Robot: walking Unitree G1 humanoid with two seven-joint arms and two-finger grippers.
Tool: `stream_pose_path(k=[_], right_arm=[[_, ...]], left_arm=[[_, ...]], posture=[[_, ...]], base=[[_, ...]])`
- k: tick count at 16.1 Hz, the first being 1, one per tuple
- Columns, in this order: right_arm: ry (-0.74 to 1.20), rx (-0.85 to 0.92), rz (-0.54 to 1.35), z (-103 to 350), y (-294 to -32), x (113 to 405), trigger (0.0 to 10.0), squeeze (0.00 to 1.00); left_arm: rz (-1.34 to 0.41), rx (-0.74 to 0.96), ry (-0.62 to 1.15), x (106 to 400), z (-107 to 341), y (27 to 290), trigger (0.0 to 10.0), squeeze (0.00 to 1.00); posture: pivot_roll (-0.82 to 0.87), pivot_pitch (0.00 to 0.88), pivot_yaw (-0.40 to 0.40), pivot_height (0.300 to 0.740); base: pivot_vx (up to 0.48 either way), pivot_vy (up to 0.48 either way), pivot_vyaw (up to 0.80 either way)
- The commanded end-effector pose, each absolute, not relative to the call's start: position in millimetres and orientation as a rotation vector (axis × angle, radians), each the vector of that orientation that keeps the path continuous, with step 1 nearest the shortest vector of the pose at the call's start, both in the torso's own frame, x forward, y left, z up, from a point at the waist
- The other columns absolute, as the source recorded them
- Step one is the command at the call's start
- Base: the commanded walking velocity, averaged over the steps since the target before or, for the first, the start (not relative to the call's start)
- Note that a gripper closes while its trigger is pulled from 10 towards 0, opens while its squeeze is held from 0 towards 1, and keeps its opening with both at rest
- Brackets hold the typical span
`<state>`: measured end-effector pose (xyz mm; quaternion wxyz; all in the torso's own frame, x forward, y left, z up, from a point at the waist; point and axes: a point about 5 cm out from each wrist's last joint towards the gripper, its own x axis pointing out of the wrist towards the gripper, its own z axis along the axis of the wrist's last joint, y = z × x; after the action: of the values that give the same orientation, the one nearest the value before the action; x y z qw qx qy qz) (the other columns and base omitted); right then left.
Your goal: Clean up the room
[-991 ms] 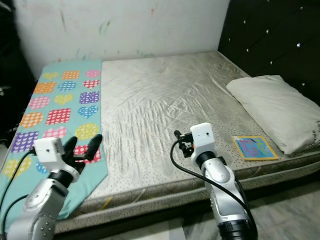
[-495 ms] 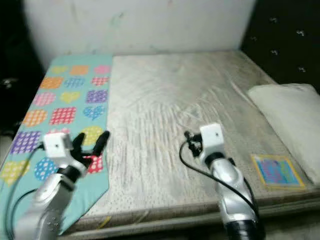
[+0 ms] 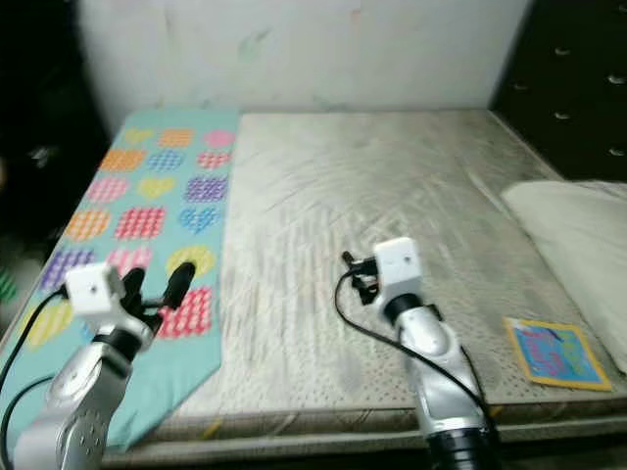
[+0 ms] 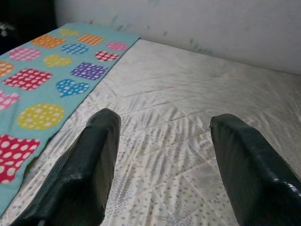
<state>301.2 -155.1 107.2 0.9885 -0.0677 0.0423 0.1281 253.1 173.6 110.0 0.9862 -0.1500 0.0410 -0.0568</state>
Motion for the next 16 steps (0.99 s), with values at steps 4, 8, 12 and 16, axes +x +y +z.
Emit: stream_pose_path(k=[4,8,12,16], right_arm=[[0.065,-0.129,0.27,111.8,-150.4,303.4,10.0,0.0],[0.071,-0.129,0.274,110.8,-149.4,304.7,10.0,0.0],[0.077,-0.13,0.273,109.8,-149.4,304.8,10.0,0.0],[0.077,-0.13,0.272,109.7,-149.8,305.0,10.0,0.0]], left_arm=[[-0.095,-0.283,0.103,252.6,107.2,176.4,10.0,0.0],[-0.101,-0.297,0.109,253.4,106.0,175.4,10.0,0.0],[-0.107,-0.305,0.112,253.5,105.4,175.1,10.0,0.0],[-0.11,-0.309,0.113,253.7,105.3,174.5,10.0,0.0]], posture=[[-0.16,0.0,-0.012,0.74],[-0.15,0.0,-0.015,0.74],[-0.16,0.0,-0.013,0.74],[-0.16,0.0,-0.013,0.74]], base=[[0.0,0.0,0.51],[0.0,0.0,0.0],[0.0,0.24,0.0],[0.0,0.48,0.0]])
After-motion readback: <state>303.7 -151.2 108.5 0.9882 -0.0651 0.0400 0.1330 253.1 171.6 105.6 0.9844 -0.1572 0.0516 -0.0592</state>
